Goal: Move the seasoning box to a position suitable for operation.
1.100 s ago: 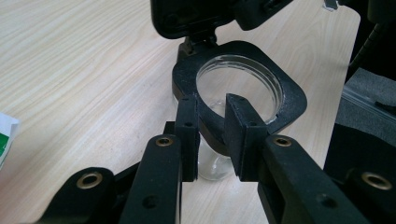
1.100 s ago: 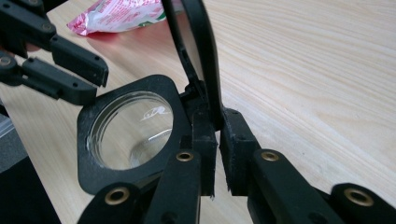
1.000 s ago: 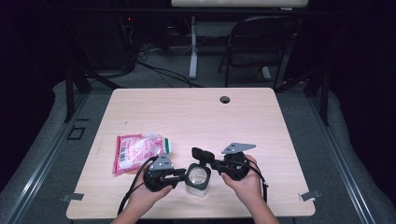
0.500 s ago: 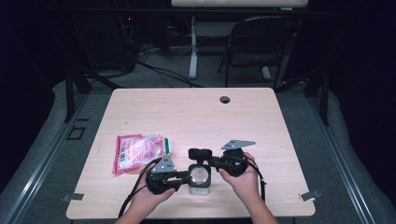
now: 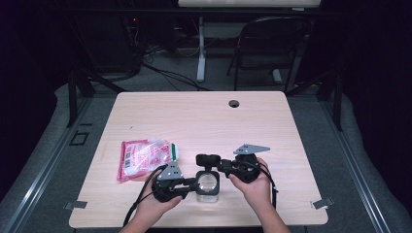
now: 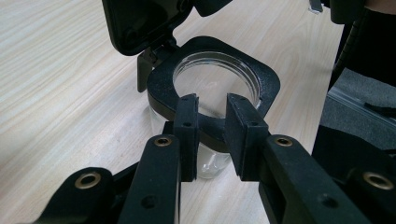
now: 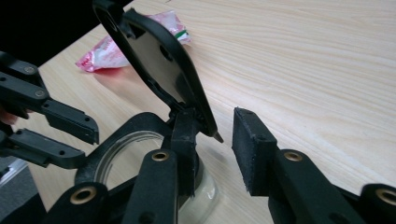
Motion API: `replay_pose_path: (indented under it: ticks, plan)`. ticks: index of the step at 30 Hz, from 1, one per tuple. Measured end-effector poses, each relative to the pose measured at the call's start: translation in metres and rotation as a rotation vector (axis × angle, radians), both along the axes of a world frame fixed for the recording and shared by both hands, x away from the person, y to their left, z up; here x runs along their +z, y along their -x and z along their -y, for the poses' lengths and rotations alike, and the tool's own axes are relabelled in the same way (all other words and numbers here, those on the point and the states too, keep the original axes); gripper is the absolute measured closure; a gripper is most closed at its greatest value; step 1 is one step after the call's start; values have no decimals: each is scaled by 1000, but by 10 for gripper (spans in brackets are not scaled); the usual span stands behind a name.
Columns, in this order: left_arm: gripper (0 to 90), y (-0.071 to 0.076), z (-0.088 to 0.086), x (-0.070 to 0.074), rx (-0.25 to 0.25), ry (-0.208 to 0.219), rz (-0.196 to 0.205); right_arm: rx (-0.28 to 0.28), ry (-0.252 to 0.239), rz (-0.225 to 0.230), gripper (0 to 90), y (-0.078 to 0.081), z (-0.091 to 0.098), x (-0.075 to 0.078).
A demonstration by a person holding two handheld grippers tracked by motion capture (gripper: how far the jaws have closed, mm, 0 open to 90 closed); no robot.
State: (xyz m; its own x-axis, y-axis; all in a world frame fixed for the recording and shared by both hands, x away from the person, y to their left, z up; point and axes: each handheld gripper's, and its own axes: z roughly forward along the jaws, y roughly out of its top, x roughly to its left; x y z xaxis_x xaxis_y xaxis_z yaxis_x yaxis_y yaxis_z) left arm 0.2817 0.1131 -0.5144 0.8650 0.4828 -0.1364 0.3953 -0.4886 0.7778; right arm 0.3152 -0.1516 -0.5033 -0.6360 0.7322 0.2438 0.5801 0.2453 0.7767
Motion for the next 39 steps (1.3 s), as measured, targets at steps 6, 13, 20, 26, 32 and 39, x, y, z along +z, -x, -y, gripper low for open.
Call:
replay_pose_path:
  ticks: [6,13,20,26,32,39]
  plan:
    - [744,-1,0,0,-6,7,-2,-6,10,0,674,-1,0,-1]
    - [710,-1,-1,0,-5,3,10,6,11,-9,640,1,0,0]
    - [634,-2,-5,4,5,-2,46,12,22,0,601,7,1,2]
    - [571,-7,-17,9,62,45,55,24,13,6,574,11,3,5]
    - [572,-18,-33,12,185,109,-18,9,26,10,537,13,4,6]
    - [546,-28,-49,10,239,109,-22,-5,52,30,534,16,4,8]
